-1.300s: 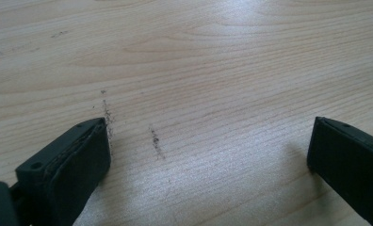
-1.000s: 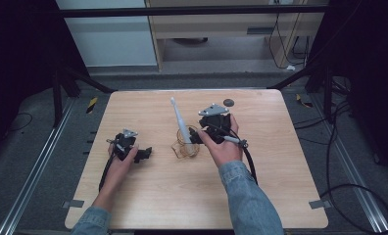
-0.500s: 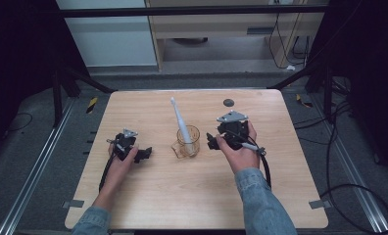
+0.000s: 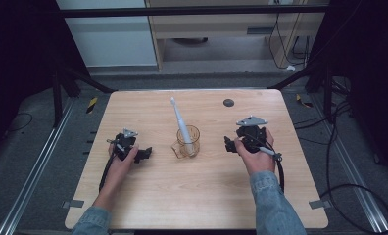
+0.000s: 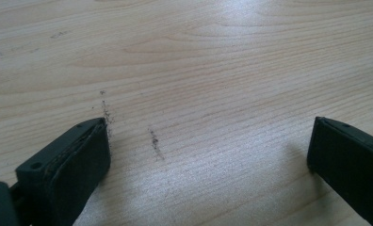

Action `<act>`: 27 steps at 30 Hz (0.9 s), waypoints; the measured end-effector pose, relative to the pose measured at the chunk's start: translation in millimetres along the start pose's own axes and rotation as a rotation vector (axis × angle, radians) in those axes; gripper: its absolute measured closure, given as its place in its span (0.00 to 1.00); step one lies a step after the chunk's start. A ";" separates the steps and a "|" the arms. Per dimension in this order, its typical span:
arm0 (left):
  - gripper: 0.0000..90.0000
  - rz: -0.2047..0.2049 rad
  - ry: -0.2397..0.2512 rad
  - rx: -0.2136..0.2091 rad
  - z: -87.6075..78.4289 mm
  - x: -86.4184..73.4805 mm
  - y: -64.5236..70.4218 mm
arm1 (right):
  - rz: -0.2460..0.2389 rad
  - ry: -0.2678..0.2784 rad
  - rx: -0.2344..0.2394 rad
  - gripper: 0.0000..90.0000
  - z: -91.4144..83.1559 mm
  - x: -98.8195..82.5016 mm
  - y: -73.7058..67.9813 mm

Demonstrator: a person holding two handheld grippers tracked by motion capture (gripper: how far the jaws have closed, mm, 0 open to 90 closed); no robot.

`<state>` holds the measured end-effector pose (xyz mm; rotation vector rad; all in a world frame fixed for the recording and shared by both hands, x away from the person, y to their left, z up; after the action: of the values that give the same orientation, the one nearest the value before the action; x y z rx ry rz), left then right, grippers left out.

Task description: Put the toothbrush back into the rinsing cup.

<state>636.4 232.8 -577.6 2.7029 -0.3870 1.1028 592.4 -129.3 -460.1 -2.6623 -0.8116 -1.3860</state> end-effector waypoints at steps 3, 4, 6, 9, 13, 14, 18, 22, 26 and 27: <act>0.00 0.000 0.000 0.000 0.0 0.0 0.0 | 0.011 -0.012 -0.005 0.15 2.5 -7.9 6.1; 0.00 0.000 0.000 0.000 0.0 0.0 0.0 | 0.011 -0.012 -0.005 0.15 2.5 -7.9 6.1; 0.00 0.001 -0.001 0.000 -0.1 -0.1 -0.1 | 0.021 -0.033 -0.013 0.15 6.0 -17.1 12.5; 0.00 0.002 -0.001 0.001 -0.1 -0.1 -0.2 | 0.026 -0.045 -0.017 0.15 9.5 -25.0 18.3; 0.00 0.002 -0.001 0.000 -0.1 -0.1 -0.2 | 0.032 -0.065 -0.021 0.15 13.3 -33.5 24.0; 0.00 0.002 -0.001 0.001 -0.1 -0.1 -0.2 | 0.031 -0.067 -0.023 0.15 14.2 -34.9 25.8; 0.00 0.002 -0.001 0.000 -0.1 -0.1 -0.2 | 0.040 -0.082 -0.028 0.15 18.3 -40.7 31.4; 0.00 0.002 -0.001 0.000 -0.1 -0.1 -0.2 | 0.040 -0.093 -0.031 0.15 23.5 -44.7 35.1; 0.00 0.002 -0.001 0.000 -0.1 -0.1 -0.2 | 0.046 -0.107 -0.031 0.15 29.2 -49.1 38.3; 0.00 0.002 -0.001 0.000 -0.1 -0.1 -0.2 | 0.050 -0.109 -0.030 0.15 31.6 -50.7 39.9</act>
<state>636.4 233.0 -577.6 2.7040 -0.3893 1.1023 611.1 -177.4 -510.1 -2.7821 -0.7323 -1.2618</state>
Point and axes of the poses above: each handheld gripper's, and its own axes: z roughly forward along the jaws, x roughly out of its top, y roughly to its right, the point moved 10 cm from there along z, roughly forward along the jaws, and after that the axes turned 8 degrees about -z, right-handed, at the moved point
